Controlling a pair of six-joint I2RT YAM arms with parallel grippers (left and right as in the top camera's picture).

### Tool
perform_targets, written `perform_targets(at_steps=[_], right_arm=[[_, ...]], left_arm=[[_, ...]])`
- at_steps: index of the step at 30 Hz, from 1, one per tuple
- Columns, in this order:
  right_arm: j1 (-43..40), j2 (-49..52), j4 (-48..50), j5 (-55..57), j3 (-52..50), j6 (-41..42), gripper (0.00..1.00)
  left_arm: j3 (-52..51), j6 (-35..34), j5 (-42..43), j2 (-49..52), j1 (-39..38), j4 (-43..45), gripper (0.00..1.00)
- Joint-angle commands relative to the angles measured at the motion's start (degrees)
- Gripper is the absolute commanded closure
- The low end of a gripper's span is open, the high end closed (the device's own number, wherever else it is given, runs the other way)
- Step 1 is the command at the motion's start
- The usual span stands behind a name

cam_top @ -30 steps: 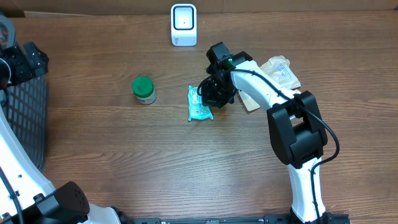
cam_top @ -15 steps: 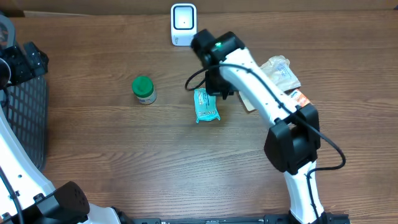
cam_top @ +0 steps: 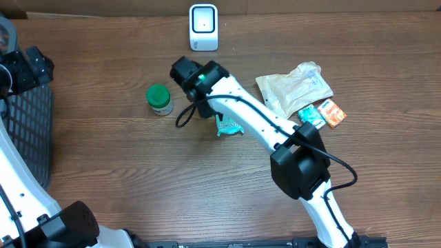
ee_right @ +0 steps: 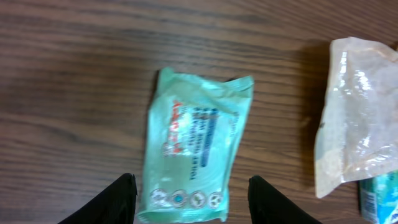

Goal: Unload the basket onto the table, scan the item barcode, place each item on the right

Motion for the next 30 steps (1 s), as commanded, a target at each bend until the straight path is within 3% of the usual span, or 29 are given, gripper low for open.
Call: perform_targets(at_steps=[1,11,13,16,21,25,30], right_arm=[[1.0,3.6,-0.2,-0.3,0.7,-1.4,0.46],[1.5,12.7,-3.1,4.3,0.6,-3.0,0.5],[0.9,13.7,-4.2,4.0,0.4,-3.0,0.6],[0.5,14.0,-5.5,3.5,-0.8,-3.7,0.94],[0.6,13.5,-6.9,1.4,0.9,-4.2,0.96],[0.4,10.0,-10.0,-10.6,8.0,-9.1,0.96],[-3.1,4.9,-11.2,-41.1,19.0,-14.9,0.96]], left_arm=[[0.5,1.5,0.4,-0.2,-0.1,0.0,0.0],[0.5,1.5,0.4,-0.2,-0.1,0.0,0.0],[0.5,1.5,0.4,-0.2,-0.1,0.0,0.0],[0.5,1.5,0.4,-0.2,-0.1,0.0,0.0],[0.5,1.5,0.4,-0.2,-0.1,0.0,0.0],[0.5,1.5,0.4,-0.2,-0.1,0.1,0.0],[0.5,1.5,0.4,-0.2,-0.1,0.1,0.0]])
